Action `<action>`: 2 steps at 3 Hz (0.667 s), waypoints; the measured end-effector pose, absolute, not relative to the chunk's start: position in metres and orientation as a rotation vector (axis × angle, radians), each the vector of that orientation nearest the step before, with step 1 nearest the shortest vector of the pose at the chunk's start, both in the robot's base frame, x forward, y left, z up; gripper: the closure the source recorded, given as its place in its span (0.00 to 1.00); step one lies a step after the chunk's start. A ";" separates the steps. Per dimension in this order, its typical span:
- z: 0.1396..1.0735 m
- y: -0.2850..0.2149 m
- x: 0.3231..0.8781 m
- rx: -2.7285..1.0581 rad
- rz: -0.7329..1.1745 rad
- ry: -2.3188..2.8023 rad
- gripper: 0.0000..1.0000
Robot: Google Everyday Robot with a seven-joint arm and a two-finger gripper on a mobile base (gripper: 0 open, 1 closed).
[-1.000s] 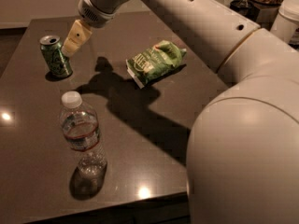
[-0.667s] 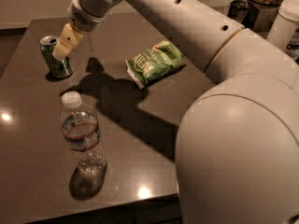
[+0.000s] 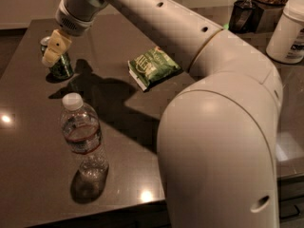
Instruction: Move green can near water bottle
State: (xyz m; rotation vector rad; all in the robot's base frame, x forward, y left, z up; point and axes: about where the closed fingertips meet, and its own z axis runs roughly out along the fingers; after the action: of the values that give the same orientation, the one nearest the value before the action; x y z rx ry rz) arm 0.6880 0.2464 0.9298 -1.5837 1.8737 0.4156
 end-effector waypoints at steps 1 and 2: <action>0.923 0.257 0.693 -1.617 0.446 1.873 0.00; 0.917 0.259 0.704 -1.650 0.473 1.871 0.28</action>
Offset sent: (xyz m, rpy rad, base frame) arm 0.0252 0.0137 -0.0075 -0.0124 0.0497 0.0763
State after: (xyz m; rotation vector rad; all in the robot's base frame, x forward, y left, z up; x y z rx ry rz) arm 0.7038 0.2590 0.9169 -1.6501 1.8710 0.4725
